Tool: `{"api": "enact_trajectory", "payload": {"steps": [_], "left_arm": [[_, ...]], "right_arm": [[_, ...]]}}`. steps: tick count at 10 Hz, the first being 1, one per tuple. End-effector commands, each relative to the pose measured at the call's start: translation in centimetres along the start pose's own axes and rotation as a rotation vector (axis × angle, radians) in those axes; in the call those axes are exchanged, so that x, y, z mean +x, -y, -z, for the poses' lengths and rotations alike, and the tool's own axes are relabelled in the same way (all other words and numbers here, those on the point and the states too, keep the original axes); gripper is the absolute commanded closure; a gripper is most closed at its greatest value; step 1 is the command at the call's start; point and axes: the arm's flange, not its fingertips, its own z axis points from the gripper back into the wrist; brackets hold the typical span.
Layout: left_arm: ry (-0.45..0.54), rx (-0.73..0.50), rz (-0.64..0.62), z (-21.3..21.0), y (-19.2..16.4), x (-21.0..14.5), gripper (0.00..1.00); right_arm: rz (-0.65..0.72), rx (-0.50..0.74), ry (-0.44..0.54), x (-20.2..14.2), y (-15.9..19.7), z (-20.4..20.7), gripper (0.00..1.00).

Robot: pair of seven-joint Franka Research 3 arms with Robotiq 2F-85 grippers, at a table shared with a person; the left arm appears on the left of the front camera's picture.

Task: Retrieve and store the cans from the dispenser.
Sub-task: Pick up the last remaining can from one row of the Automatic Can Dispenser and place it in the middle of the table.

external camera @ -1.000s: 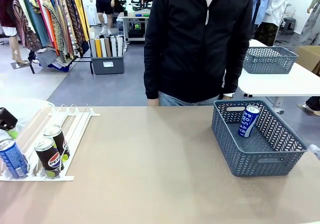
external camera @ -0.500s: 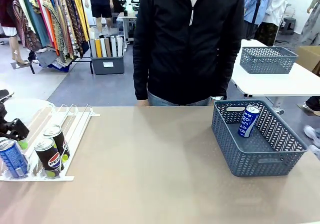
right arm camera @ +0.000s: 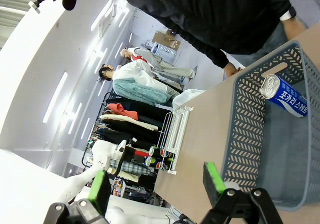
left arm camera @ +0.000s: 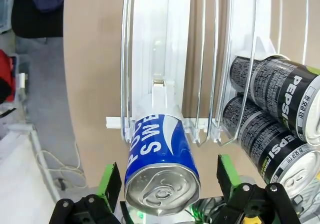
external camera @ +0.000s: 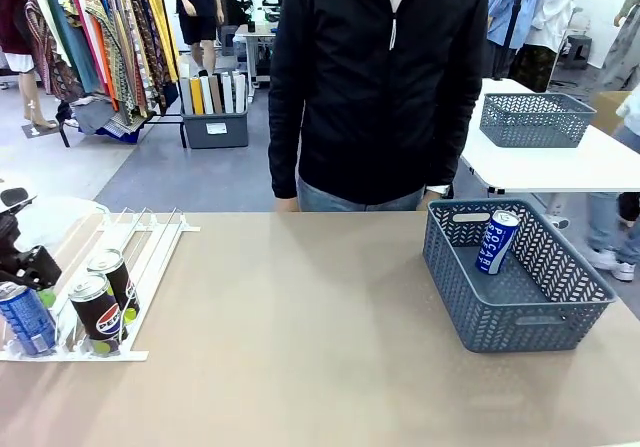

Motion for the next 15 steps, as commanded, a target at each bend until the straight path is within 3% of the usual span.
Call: {"api": "enact_trajectory", "payload": {"steps": [1,2,3,10,12,15], "left_arm": [[0.001,0.017,-0.029,0.8,0.1,-2.2,0.0],[0.005,0.011,-0.028,0.8,0.1,-2.1,0.6],[0.0,0.009,-0.032,0.8,0.1,-2.2,1.0],[0.035,0.018,-0.032,0.2,0.1,-2.2,1.0],[0.085,0.022,-0.001,-3.5,0.6,-2.7,1.0],[0.172,0.015,0.037,-12.4,1.6,-4.8,1.0]], "right_arm": [[-0.002,0.017,0.014,0.3,-0.3,0.1,0.0],[-0.002,0.017,0.014,0.3,-0.3,0.1,0.0],[-0.002,0.017,0.014,0.3,-0.3,0.1,0.0],[-0.002,0.017,0.014,0.3,-0.3,0.1,0.0],[-0.002,0.017,0.014,0.3,-0.3,0.1,0.0],[-0.002,0.017,0.014,0.3,-0.3,0.1,0.0]]}}
